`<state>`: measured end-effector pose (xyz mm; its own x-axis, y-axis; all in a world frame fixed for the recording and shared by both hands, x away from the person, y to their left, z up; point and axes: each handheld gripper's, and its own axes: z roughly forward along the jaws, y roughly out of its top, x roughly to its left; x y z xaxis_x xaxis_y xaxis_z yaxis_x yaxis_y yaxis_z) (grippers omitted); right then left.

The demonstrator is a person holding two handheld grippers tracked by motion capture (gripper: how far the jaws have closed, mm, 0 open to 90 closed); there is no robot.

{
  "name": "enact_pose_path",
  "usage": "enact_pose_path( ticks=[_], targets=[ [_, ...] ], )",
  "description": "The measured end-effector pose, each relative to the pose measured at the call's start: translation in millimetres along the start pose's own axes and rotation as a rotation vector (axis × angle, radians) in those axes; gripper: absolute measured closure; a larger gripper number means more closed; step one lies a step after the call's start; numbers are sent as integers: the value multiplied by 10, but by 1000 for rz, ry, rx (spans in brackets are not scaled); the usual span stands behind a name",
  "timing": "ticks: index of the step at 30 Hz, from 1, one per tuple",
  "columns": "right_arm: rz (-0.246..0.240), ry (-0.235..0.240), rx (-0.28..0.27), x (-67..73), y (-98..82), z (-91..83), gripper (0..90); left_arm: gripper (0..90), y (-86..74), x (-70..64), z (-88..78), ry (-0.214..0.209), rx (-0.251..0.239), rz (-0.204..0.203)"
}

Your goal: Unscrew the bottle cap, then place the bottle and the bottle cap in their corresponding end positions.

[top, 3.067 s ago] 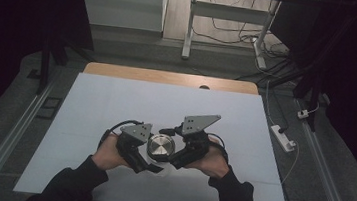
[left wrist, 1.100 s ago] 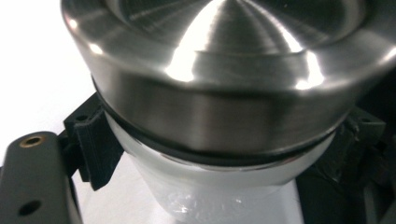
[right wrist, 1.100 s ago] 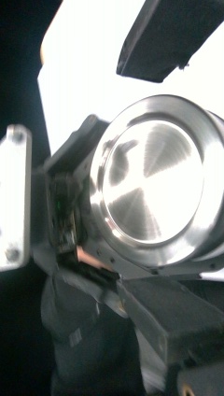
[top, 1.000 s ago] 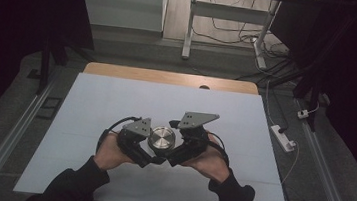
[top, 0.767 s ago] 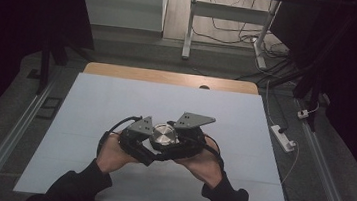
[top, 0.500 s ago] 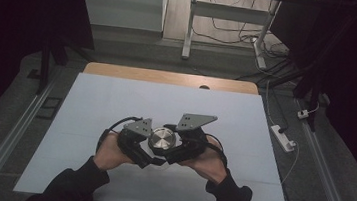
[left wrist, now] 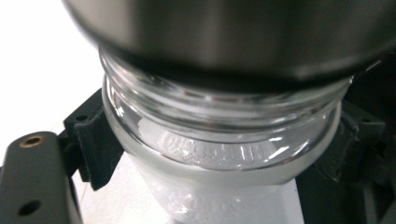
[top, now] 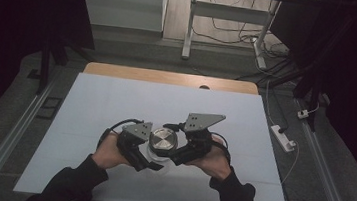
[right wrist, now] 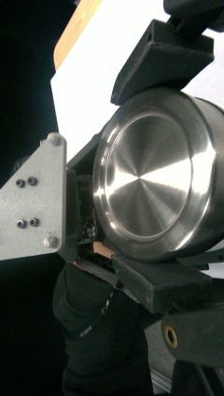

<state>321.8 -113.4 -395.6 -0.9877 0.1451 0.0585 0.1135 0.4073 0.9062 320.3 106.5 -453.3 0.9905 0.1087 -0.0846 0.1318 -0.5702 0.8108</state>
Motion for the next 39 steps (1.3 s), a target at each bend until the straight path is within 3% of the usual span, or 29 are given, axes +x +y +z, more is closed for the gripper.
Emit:
enact_pose_path(
  ticks=[18,39],
  targets=[
    [7,-98,-43,21,27,-82,197,155,-107,155,-70,175,-31,-135],
    [22,-125,-53,192,-74,-108,196,155,-50,365,-57,275,-64,-165]
  ],
)
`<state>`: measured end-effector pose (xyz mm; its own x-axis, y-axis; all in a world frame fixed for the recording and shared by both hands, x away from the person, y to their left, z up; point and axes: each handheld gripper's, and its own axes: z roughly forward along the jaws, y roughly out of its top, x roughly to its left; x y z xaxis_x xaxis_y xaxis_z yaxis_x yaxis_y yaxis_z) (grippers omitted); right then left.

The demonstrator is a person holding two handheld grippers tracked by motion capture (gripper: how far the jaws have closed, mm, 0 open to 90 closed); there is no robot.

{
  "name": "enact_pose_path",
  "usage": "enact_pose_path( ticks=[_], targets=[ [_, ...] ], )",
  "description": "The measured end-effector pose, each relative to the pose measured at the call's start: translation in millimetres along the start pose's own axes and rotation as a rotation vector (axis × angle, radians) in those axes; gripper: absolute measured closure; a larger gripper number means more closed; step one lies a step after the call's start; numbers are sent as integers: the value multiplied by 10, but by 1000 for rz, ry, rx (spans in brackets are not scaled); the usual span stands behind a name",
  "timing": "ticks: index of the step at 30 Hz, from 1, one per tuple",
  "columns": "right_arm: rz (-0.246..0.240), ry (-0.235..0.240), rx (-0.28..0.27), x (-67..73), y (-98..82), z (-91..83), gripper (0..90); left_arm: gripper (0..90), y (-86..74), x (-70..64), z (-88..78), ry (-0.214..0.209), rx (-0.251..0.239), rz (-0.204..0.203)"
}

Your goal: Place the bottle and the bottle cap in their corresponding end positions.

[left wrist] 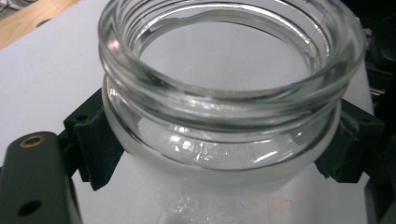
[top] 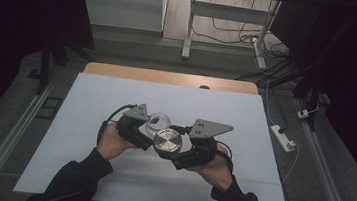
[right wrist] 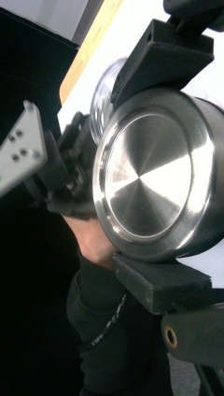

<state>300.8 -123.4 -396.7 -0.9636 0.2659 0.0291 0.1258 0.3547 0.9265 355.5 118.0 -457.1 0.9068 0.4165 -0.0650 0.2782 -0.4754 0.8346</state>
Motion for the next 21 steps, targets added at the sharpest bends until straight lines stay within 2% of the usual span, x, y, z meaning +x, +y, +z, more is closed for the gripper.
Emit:
enact_pose_path(
  ticks=[9,21],
  targets=[
    [-14,6,12,112,-116,63,196,154,40,110,61,29,-14,-6],
    [2,-5,35,162,-379,114,196,154,32,237,155,49,-34,-18]
  ],
)
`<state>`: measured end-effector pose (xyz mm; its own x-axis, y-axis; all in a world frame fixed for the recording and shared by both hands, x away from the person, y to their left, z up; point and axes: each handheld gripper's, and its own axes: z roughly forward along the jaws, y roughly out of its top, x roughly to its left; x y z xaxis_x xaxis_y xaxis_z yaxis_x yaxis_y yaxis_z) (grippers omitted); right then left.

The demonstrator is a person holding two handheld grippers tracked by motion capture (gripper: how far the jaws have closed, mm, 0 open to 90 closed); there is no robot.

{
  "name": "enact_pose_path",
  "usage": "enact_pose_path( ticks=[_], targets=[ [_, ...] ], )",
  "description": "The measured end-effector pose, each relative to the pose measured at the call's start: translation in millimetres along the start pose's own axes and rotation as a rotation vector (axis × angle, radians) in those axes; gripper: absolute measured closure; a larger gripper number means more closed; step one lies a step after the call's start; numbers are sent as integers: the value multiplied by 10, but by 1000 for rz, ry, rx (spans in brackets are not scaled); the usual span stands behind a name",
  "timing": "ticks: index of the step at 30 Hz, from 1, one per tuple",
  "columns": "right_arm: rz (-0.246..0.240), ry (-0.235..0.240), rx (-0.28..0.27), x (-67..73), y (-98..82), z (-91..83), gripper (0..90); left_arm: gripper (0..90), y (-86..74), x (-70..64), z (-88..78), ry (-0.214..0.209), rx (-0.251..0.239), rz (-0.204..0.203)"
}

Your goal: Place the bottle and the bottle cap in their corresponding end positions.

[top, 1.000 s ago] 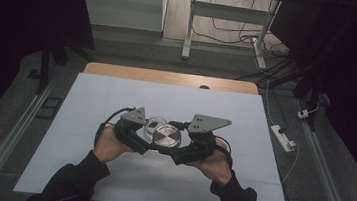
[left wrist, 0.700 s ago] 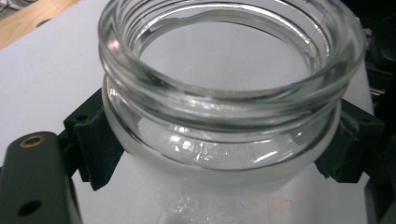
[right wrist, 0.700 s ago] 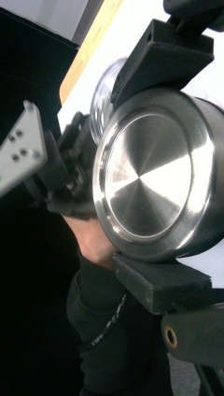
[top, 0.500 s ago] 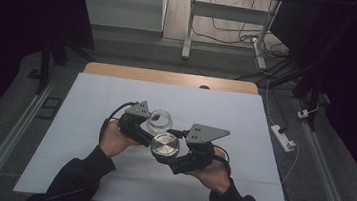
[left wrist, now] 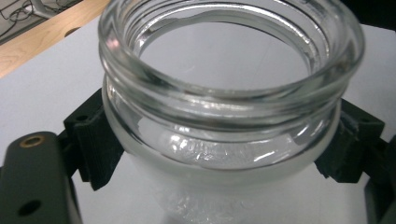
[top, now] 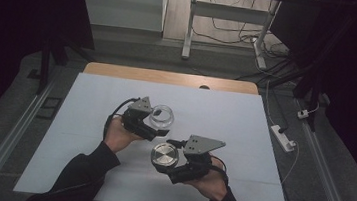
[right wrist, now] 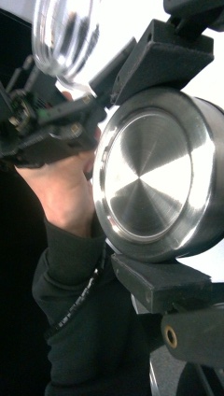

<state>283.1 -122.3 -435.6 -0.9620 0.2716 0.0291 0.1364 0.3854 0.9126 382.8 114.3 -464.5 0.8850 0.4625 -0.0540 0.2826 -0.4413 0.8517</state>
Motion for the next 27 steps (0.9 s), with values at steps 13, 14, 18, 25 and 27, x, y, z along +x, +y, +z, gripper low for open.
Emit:
enact_pose_path(
  ticks=[13,14,18,25,27],
  targets=[
    [9,-4,22,9,-216,106,197,155,-51,104,183,9,5,-12],
    [10,-3,25,9,-227,113,196,155,-55,110,192,11,4,-13],
    [16,1,29,7,-283,152,197,154,-79,136,233,8,-2,-19],
    [21,10,72,8,-421,256,197,155,-134,166,327,23,5,-24],
    [20,11,83,2,-457,286,197,155,-144,183,351,28,7,-24]
  ],
)
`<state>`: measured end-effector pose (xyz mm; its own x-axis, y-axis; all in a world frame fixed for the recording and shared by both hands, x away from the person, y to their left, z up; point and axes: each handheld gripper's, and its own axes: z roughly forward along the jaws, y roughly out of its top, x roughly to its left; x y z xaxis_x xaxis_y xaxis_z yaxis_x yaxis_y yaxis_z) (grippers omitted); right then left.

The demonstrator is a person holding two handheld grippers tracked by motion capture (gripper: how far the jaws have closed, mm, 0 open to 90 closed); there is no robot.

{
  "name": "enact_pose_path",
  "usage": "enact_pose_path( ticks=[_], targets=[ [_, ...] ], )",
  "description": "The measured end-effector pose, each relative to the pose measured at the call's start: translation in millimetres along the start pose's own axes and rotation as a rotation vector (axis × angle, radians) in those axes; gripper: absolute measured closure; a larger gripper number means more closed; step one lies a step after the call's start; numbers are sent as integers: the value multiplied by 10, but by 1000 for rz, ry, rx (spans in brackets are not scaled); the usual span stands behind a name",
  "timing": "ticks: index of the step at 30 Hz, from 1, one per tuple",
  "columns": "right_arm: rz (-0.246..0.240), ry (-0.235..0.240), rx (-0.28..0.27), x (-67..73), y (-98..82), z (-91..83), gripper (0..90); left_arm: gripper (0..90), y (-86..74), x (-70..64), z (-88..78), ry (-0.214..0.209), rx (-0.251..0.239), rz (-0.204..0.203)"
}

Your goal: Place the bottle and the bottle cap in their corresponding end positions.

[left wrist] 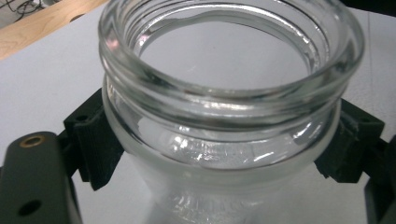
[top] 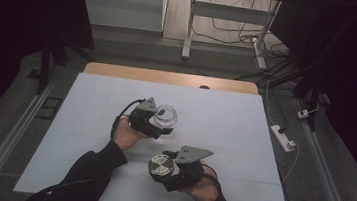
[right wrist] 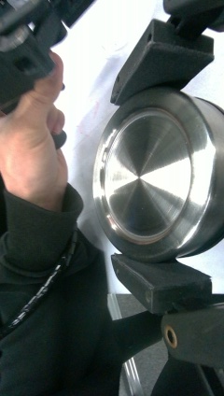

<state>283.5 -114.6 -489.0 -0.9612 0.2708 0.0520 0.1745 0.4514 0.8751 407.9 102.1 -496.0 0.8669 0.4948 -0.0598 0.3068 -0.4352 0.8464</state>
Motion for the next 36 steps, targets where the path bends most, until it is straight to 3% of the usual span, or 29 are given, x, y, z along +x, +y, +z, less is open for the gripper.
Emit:
enact_pose_path(
  ticks=[13,22,36],
  targets=[
    [-3,-20,66,-73,-177,175,197,155,-28,101,155,36,9,3],
    [-7,-12,110,-77,-246,258,196,155,-55,205,274,63,13,-18],
    [-18,-44,229,-154,-349,341,190,154,-100,240,335,82,29,-11]
  ],
)
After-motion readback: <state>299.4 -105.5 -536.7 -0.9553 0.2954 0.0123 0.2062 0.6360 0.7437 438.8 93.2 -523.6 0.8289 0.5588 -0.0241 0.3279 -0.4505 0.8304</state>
